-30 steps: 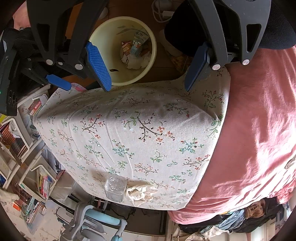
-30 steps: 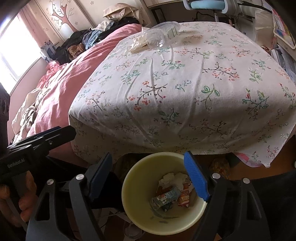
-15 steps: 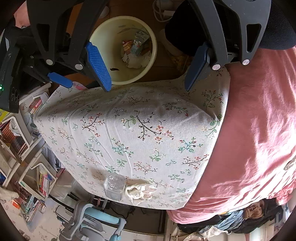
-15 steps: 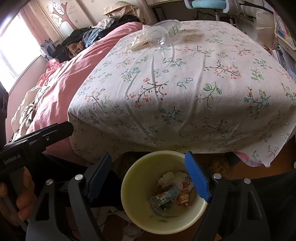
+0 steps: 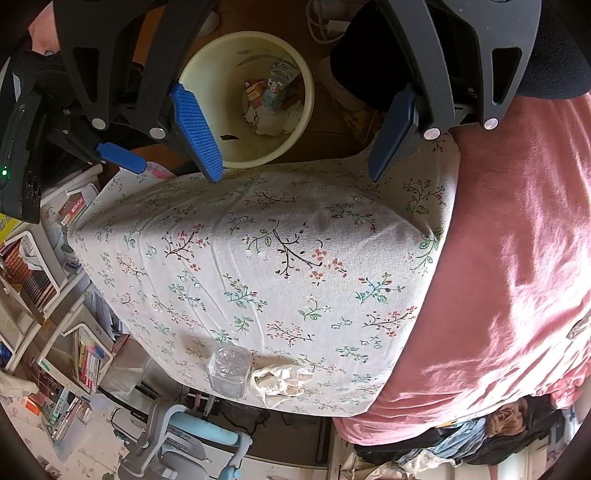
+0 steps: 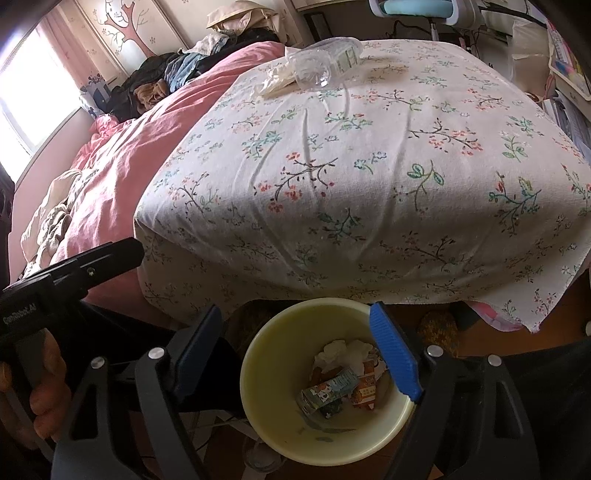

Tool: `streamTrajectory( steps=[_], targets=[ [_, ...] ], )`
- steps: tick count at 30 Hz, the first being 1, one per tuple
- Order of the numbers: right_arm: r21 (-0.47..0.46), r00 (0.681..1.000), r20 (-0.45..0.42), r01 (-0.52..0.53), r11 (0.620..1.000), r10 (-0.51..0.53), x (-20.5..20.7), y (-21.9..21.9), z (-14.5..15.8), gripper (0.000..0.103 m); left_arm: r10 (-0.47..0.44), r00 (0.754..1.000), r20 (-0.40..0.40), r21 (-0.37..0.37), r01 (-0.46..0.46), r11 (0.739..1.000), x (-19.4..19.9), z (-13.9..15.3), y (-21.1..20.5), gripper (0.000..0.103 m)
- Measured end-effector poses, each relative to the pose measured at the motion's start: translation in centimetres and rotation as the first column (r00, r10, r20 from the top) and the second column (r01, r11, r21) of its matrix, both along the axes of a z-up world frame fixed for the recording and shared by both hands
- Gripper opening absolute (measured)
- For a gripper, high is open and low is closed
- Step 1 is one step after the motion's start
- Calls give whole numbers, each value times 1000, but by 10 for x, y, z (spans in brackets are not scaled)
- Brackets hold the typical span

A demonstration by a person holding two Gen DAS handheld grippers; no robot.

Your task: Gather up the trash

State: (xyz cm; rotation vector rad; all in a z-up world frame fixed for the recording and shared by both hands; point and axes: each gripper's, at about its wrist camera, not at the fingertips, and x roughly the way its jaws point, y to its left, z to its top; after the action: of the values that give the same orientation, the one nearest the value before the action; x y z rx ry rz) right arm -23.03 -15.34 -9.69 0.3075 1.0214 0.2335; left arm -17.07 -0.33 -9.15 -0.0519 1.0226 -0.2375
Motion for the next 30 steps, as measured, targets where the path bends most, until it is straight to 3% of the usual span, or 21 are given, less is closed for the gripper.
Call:
streamTrajectory(
  steps=[23,30],
  targets=[
    [1,1000,2,1,1000,-1,0,0,-1,79,12,1000,7,-16,-12,1000,1,3,5,78],
    [50,996,79,47,998,-51,24,-17,31,79,81,991,107,-69,-73,995,17,29,25,78]
  ],
)
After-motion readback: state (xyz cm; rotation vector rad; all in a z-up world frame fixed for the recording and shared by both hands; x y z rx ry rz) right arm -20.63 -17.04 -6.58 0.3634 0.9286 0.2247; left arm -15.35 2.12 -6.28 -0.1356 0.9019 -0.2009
